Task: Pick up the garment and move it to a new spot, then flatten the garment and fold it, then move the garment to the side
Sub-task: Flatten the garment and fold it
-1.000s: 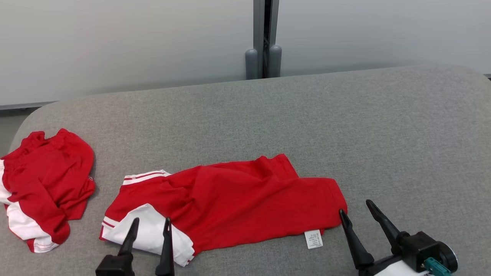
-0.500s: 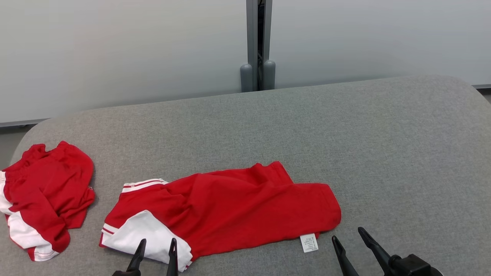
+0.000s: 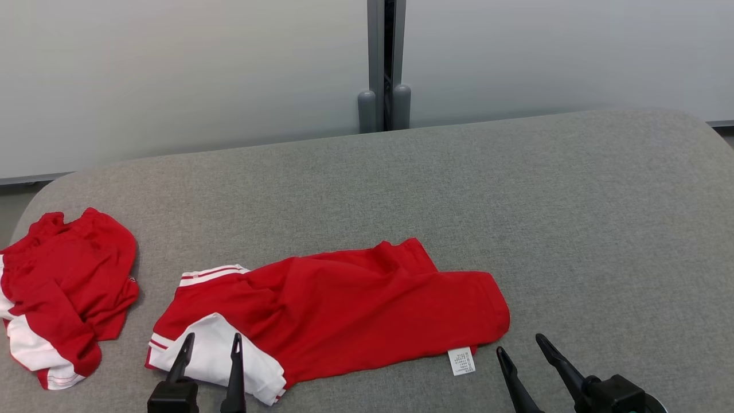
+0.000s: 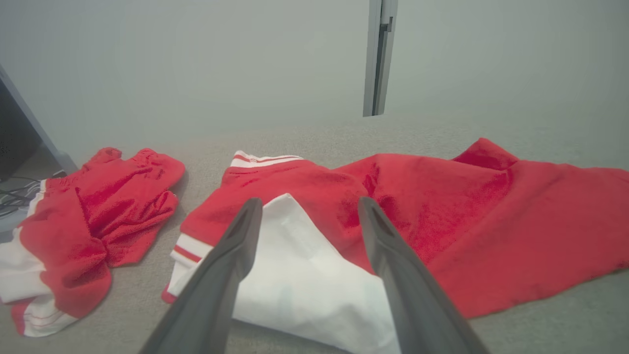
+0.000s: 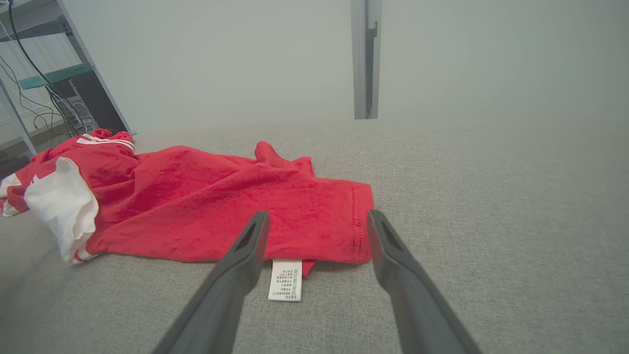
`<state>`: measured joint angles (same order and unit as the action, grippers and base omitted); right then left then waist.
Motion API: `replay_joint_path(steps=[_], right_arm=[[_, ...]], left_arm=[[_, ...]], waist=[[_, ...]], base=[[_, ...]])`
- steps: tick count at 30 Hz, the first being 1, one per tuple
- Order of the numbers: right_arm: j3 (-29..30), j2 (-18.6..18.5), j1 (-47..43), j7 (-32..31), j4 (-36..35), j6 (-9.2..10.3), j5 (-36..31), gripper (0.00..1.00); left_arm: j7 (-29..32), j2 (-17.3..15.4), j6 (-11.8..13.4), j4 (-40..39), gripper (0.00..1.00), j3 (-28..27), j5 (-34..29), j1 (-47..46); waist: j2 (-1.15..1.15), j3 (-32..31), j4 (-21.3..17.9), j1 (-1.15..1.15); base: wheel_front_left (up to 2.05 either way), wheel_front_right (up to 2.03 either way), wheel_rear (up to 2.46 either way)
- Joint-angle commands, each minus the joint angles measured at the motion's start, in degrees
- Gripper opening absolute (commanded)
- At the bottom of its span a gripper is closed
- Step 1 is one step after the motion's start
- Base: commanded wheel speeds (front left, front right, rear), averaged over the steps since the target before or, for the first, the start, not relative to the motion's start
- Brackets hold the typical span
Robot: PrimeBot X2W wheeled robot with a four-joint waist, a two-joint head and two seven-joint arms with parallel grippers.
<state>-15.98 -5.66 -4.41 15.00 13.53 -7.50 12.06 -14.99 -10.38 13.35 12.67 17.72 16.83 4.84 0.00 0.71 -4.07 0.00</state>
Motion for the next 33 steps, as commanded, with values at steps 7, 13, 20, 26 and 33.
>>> replay_joint_path(steps=[7, 13, 20, 26, 33], right_arm=[[-0.4, -0.7, 2.0, 0.3, -0.2, 0.01, 0.3, 1.0], [-0.6, -1.1, 2.9, 0.3, -0.2, 0.01, 0.6, 1.0], [0.0, -1.3, 3.5, 0.3, -0.3, 0.01, 0.8, 1.0], [0.6, -1.1, 3.5, 0.3, -0.6, 0.01, 0.8, 1.0], [0.9, -0.8, 3.7, 0.3, 0.5, 0.01, 1.2, 1.0]], left_arm=[[-0.2, -2.6, 1.4, 6.1, 1.0, 0.7, -6.0, -6.3], [0.0, -3.6, 1.4, 11.3, 1.0, 1.5, -7.8, -10.6], [1.3, -3.5, 2.0, 13.1, 0.0, 1.9, -7.5, -11.4], [1.2, -3.0, 3.9, 10.5, 0.0, 2.0, -7.4, -9.3], [0.6, -3.5, 6.0, 2.8, 0.0, -0.3, -5.9, -6.2]], waist=[[0.0, 1.9, -1.0, 0.0], [0.0, 3.2, -2.0, 0.0], [0.0, 3.9, -2.9, 0.0], [0.0, 4.5, -2.8, 0.0], [0.0, 5.2, -1.8, 0.0]], base=[[0.0, 0.0, 0.0], [0.0, 0.0, 0.0], [0.0, 0.0, 0.0], [0.0, 0.0, 0.0], [0.0, 0.0, 0.0]])
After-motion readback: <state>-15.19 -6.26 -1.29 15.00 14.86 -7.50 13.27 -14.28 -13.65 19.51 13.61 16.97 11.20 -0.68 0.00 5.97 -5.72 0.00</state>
